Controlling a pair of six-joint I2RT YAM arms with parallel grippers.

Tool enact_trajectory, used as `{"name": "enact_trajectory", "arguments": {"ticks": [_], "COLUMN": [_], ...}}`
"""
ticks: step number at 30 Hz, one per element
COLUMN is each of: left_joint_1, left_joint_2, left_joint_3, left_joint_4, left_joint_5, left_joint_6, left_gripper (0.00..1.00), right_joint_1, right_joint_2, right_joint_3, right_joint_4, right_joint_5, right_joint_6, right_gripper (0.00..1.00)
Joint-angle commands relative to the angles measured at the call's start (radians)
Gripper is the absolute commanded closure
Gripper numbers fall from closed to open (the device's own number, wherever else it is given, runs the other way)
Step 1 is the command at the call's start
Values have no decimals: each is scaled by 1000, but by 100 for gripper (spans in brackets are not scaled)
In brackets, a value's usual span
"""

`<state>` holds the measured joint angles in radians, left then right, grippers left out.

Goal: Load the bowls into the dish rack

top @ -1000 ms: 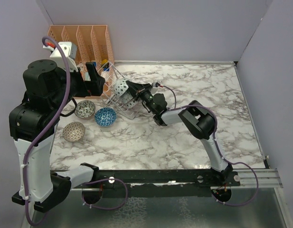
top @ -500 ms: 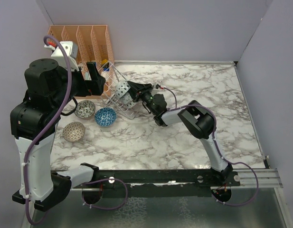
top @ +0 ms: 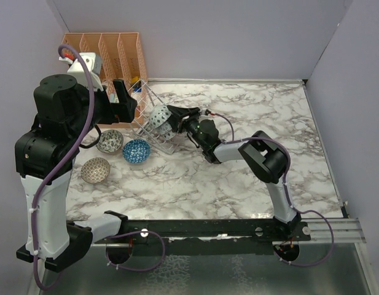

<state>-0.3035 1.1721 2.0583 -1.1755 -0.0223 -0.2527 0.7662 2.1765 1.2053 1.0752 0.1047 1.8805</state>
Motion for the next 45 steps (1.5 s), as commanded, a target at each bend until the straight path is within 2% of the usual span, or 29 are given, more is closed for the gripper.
{"name": "enact_trajectory", "arguments": {"ticks": [1,9,13,18,23,32,35,41,45], "left_joint_1": [-3,-2,-2,-2,-2,-3,-3,-2,-2], "left_joint_2": [0,0,0,3,2,4,8,18,6], "left_joint_3": [18,17,15,17,20,23,36,90,81], "left_joint_4": [22,24,31,33,30,35,31,14,16], "left_joint_5": [19,29,39,45,42,46,44,17,6], "left_joint_6": [-8,-21,-27,-28,-29,-35,-42,-59,-66], "left_gripper": [1,1,1,1,1,1,1,1,1], "right_joint_1": [-3,-8,-10,-11,-11,-11,-10,10,70], "right_joint_2": [-86,-175,-180,-159,-188,-324,-385,-392,-314], "right_joint_3": [-36,-96,-111,-76,-57,-190,-182,113,360], "right_joint_4": [-38,-156,-159,-169,-262,-343,-447,-931,-1232], "right_joint_5": [-8,-30,-53,-71,-93,-109,-172,-377,-402], "right_joint_6": [5,-1,4,-2,-20,-75,-205,-675,-1029], "right_gripper": [54,50,50,49,49,48,48,44,42]}}
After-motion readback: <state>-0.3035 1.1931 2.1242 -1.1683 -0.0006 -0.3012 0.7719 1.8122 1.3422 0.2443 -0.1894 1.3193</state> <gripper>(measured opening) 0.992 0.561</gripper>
